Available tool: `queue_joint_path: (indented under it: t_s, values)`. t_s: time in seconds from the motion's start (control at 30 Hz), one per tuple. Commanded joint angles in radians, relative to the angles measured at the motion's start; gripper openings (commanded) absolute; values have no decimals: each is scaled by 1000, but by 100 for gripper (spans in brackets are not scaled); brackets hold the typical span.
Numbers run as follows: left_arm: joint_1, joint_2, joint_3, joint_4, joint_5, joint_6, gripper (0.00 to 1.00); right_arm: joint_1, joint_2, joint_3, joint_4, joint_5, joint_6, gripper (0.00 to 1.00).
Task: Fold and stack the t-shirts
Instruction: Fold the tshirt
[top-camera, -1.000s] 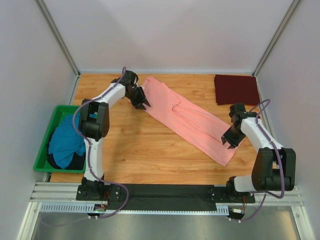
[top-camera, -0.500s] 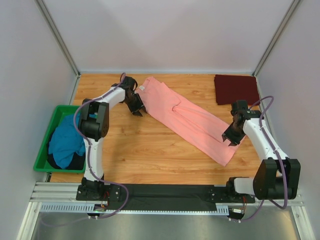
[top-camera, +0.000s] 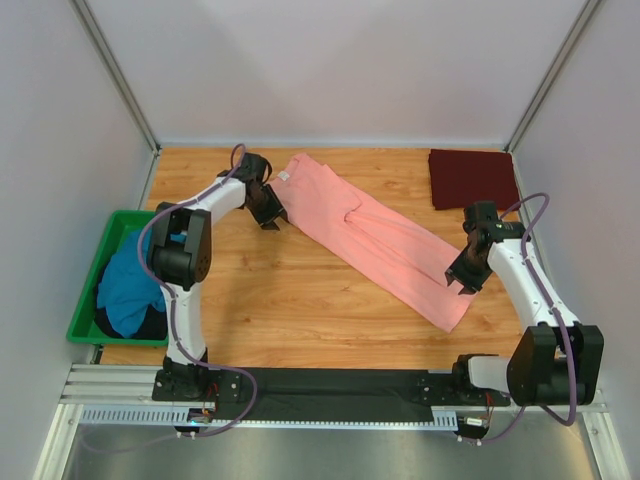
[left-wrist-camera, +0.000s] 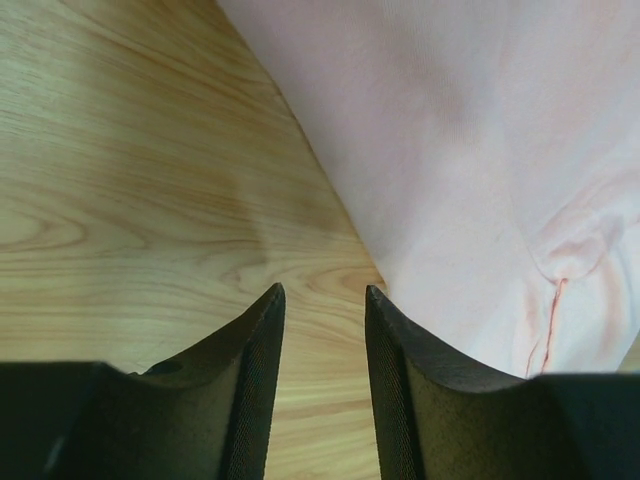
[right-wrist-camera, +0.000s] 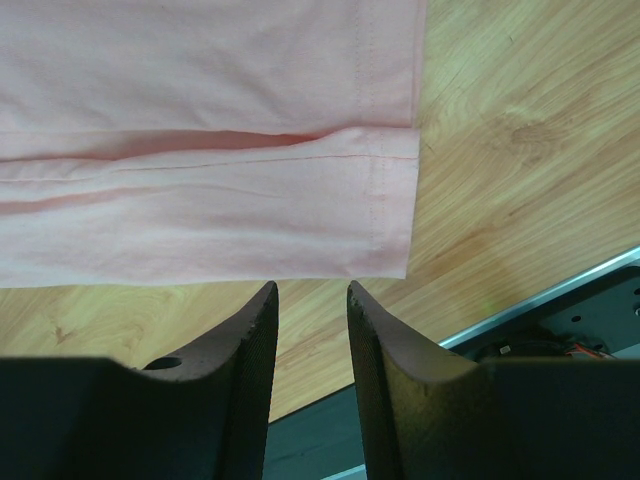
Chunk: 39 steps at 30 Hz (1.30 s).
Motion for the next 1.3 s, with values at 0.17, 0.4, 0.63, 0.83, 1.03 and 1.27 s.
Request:
queue_joint_path:
  t_s: [0.17, 0.4, 0.63, 0.83, 1.03, 1.27]
  values:
    - [-20, 12, 93, -28, -22, -47, 46, 4, -7, 12, 11, 8, -18, 35]
    - [-26, 61, 117, -30, -54, -56, 46, 4, -21, 6, 17, 15, -29, 35]
    - [-25, 88, 108, -96, -137, -70, 41, 4, -39, 15, 0, 34, -38, 35]
    - [-25, 122, 146, -117, -154, -42, 36, 5, -53, 60, -41, -7, -35, 35]
    - [-14, 137, 194, -157, -189, -24, 34, 11, -82, 110, -89, -110, -33, 36]
    - [-16, -14, 147, -139, -189, -22, 36, 13, -143, 61, -103, -107, -16, 36]
